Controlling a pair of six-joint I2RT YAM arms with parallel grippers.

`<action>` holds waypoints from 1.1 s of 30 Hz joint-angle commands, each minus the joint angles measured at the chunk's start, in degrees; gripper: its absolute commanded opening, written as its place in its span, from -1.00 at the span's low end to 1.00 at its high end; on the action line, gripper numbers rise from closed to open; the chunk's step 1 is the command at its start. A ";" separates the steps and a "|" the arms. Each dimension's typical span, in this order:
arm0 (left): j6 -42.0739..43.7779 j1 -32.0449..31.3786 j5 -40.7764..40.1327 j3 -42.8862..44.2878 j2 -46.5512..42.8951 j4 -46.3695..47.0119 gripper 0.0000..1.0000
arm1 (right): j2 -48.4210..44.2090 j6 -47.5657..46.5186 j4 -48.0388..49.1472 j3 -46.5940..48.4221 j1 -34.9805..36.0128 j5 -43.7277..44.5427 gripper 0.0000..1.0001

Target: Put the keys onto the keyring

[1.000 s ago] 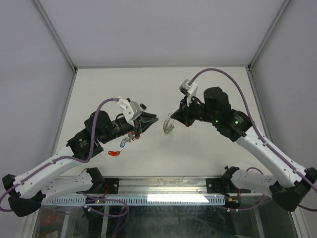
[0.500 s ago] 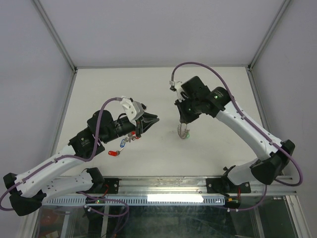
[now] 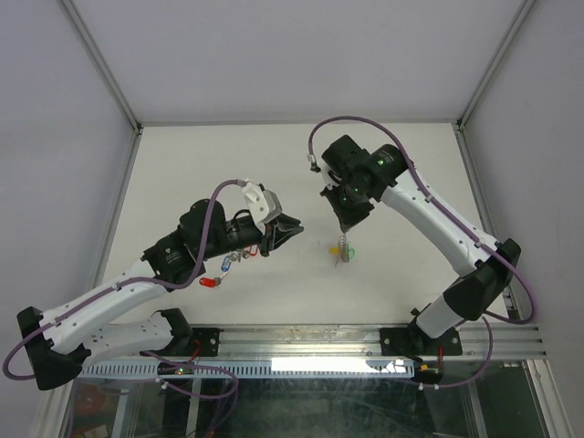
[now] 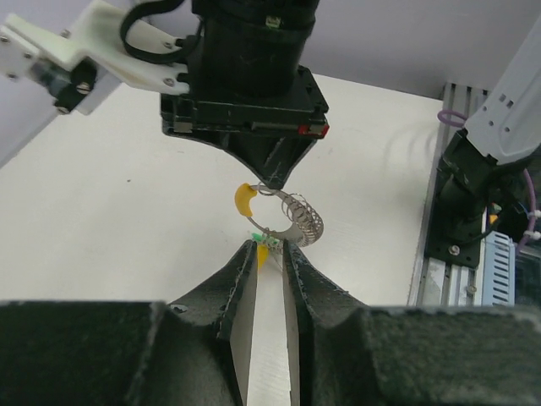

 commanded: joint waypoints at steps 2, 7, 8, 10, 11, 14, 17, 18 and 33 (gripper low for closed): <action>-0.59 0.37 7.69 -3.05 1.23 8.01 -0.60 | -2.99 -5.82 -2.17 1.92 0.33 -8.05 -1.00; -1.78 0.38 12.63 -6.17 2.66 14.86 -0.52 | -4.68 -10.57 -2.71 1.39 1.40 -12.79 -1.00; -1.74 0.44 13.36 -6.33 3.23 15.48 -0.51 | -5.05 -11.27 -2.45 1.50 2.17 -13.43 -1.00; -1.70 0.42 14.62 -6.29 4.27 16.22 -0.51 | -6.08 -12.58 -1.72 1.45 2.88 -14.90 -1.00; -1.77 0.41 14.99 -6.28 4.71 16.39 -0.50 | -6.55 -13.15 -1.24 1.32 3.26 -15.76 -1.00; -1.95 0.41 16.32 -6.49 5.28 16.95 -0.48 | -8.72 -15.27 0.75 0.80 4.18 -18.95 -1.00; -2.14 0.41 16.93 -6.72 5.06 17.34 -0.44 | -11.38 -18.41 3.77 -1.09 5.08 -22.13 -1.00; -2.14 0.40 16.90 -6.72 4.99 17.29 -0.43 | -12.36 -20.06 4.60 -1.94 5.43 -23.07 -1.00; -2.78 0.41 24.78 -5.61 4.24 18.46 -0.34 | -16.78 -26.79 9.82 -4.44 6.84 -25.66 -1.00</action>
